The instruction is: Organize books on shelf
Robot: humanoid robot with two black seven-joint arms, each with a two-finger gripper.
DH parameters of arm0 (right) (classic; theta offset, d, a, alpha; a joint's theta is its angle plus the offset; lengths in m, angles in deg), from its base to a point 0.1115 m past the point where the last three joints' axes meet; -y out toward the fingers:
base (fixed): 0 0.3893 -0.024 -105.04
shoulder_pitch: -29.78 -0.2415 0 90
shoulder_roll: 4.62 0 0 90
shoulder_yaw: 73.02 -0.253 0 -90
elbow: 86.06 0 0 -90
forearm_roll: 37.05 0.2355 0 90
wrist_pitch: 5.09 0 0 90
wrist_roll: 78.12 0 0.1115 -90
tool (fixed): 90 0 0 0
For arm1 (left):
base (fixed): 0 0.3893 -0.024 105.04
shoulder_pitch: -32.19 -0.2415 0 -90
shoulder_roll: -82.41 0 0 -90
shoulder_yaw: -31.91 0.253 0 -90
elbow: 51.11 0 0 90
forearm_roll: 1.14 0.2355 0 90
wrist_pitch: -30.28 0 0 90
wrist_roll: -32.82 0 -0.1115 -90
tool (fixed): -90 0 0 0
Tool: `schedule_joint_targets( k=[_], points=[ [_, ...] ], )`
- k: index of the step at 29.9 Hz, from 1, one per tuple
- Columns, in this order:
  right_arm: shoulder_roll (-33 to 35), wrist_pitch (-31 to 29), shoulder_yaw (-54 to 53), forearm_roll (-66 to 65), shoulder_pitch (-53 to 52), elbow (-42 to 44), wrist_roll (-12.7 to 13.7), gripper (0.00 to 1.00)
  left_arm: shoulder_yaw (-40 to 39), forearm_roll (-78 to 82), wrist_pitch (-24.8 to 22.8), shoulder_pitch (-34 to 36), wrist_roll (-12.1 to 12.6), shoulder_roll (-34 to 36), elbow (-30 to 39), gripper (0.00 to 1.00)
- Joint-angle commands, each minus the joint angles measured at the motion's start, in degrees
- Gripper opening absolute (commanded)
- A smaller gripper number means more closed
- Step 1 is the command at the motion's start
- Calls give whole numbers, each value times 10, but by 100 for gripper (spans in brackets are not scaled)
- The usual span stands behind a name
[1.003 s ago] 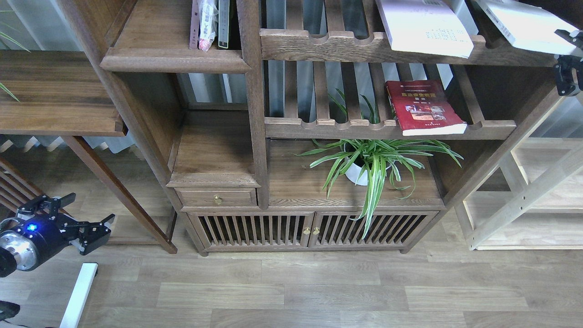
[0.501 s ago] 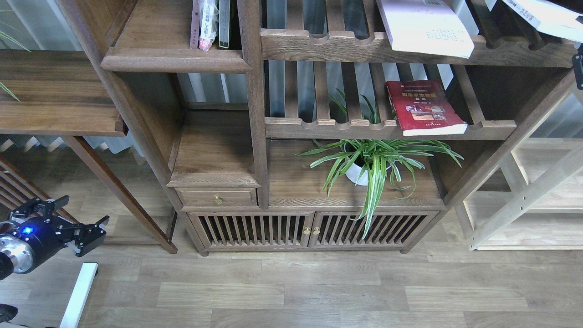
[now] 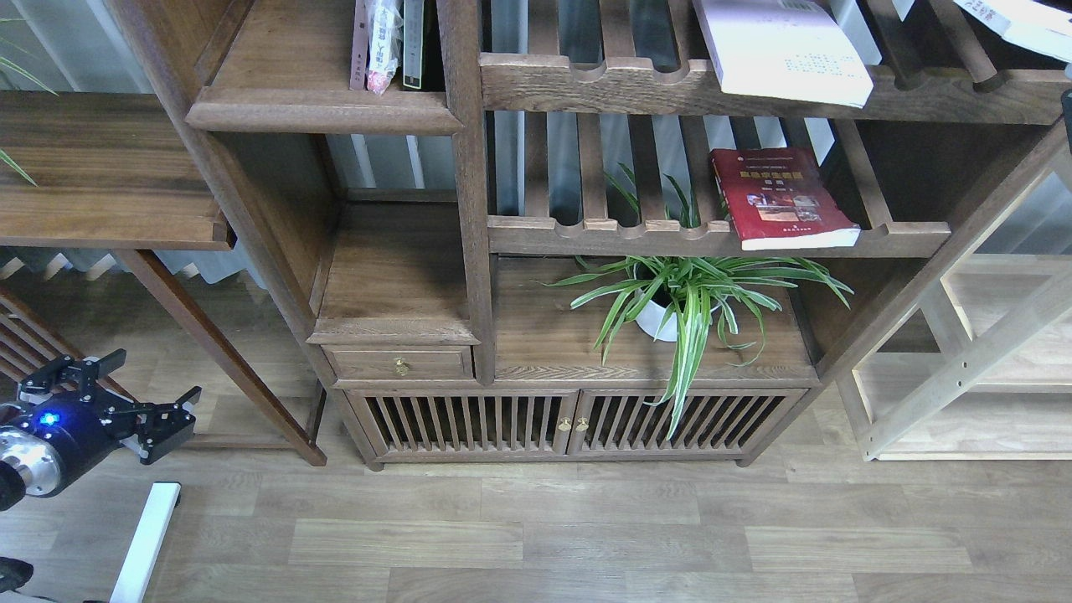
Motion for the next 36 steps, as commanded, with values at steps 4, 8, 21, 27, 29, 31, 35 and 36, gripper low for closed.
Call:
schedule_joint_targets(
  k=[4,8,21,27,29,31,35,36],
  points=[
    [39,0,-3,5,0,-23,0,0,0,0,0,1,0,-1,0,100],
    [63,-7,-3,25,1,-38,0,0,0,2,0,1,0,-1,-2,100],
    [111,-54,-3,51,0,-76,0,1,0,0,1,1,0,-2,-4,100],
    [129,-78,-4,68,-2,-84,0,1,0,2,1,0,0,-2,-5,100],
    [138,-86,-10,72,-3,-84,0,1,0,2,1,-1,0,-2,-5,100],
    [146,-98,-17,81,-3,-86,0,1,0,2,1,0,0,-2,-5,100],
    [166,-127,-34,100,-4,-88,0,1,1,0,1,0,1,-2,-5,100],
    [170,-133,-39,104,-5,-88,0,1,1,2,1,0,1,-2,-5,100]
  ],
)
